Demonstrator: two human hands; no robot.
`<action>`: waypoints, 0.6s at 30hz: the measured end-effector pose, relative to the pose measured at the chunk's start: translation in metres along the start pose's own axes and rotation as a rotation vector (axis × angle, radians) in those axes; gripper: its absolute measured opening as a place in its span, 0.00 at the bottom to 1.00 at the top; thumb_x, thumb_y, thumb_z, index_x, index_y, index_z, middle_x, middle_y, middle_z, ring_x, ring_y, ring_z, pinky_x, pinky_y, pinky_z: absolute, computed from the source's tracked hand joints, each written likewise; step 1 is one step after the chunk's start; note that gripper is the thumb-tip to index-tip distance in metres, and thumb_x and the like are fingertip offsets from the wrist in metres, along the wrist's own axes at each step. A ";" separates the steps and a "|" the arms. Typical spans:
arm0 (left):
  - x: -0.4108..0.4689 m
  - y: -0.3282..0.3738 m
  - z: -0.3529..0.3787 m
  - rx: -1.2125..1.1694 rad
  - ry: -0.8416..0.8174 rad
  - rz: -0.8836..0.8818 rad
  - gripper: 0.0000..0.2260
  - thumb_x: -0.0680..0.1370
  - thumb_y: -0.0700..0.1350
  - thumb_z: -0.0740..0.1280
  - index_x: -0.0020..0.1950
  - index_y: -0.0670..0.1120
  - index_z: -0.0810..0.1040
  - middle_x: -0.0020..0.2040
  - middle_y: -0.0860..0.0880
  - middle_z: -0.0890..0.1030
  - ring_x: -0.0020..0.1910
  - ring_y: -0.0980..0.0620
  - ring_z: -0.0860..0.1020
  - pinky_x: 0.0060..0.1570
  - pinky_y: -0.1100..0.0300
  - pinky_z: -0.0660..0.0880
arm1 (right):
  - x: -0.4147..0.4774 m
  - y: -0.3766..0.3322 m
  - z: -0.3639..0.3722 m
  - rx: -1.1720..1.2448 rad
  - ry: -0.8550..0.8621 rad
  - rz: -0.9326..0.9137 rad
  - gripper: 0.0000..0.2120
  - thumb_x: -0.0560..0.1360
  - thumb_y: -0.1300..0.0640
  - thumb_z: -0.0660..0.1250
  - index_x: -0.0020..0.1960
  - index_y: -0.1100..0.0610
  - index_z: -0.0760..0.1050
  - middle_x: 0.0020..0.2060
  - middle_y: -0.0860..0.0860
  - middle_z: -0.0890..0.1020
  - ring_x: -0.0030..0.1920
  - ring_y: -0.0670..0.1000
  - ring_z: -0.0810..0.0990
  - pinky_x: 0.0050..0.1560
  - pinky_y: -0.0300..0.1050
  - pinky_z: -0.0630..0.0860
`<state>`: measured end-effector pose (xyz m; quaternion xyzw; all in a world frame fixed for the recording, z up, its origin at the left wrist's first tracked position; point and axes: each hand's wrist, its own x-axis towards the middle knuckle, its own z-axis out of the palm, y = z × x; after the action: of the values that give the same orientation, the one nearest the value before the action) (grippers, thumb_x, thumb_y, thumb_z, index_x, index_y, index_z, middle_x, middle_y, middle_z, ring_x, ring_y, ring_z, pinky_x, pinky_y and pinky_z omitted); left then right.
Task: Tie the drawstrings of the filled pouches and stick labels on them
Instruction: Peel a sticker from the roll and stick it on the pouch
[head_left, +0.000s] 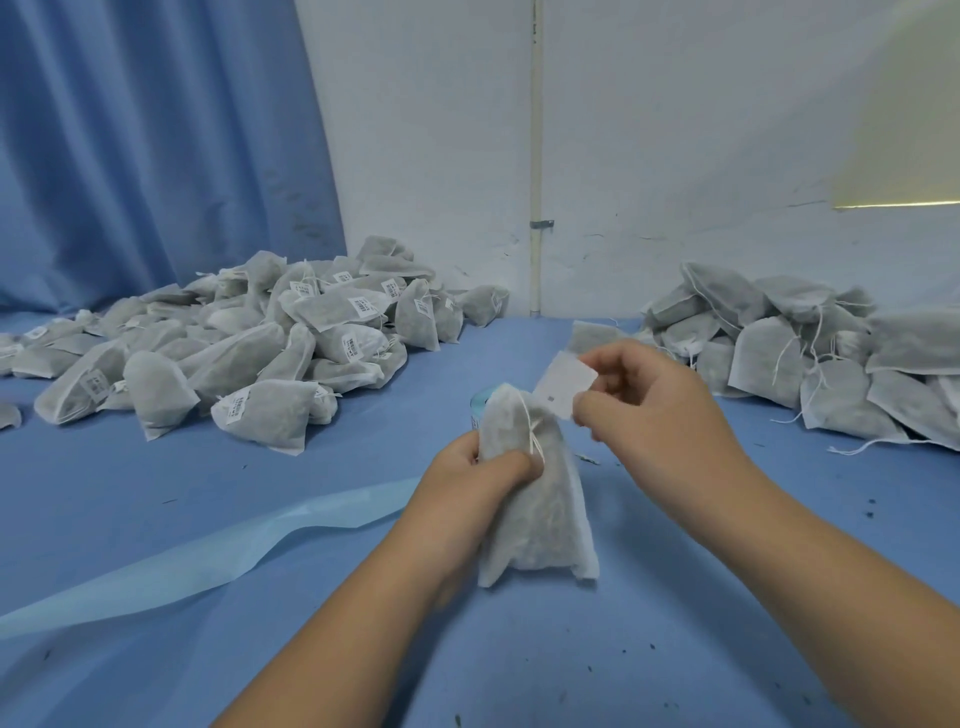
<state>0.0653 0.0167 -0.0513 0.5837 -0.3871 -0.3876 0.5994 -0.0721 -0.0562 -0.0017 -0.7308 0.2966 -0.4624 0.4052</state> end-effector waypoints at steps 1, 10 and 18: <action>0.000 0.001 0.000 -0.018 0.018 0.007 0.17 0.65 0.49 0.70 0.50 0.43 0.81 0.46 0.42 0.84 0.46 0.47 0.82 0.52 0.48 0.77 | -0.002 0.001 -0.001 -0.154 0.032 -0.100 0.07 0.69 0.62 0.67 0.44 0.51 0.77 0.33 0.44 0.78 0.34 0.41 0.74 0.37 0.32 0.71; -0.002 0.000 0.005 -0.009 0.075 0.029 0.18 0.66 0.49 0.69 0.53 0.42 0.80 0.51 0.40 0.84 0.53 0.40 0.83 0.58 0.41 0.76 | -0.017 0.007 0.005 -0.772 0.069 -0.550 0.06 0.67 0.66 0.71 0.43 0.60 0.78 0.36 0.54 0.78 0.36 0.58 0.77 0.34 0.51 0.75; -0.003 -0.001 0.006 -0.040 0.057 0.050 0.14 0.66 0.48 0.70 0.48 0.44 0.80 0.42 0.45 0.85 0.43 0.49 0.83 0.45 0.53 0.78 | -0.021 0.013 0.016 -0.839 -0.005 -0.570 0.04 0.65 0.66 0.72 0.38 0.61 0.77 0.34 0.56 0.77 0.34 0.60 0.76 0.32 0.52 0.74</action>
<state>0.0586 0.0171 -0.0519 0.5724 -0.3767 -0.3634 0.6312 -0.0671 -0.0403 -0.0260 -0.8836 0.2447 -0.3940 -0.0646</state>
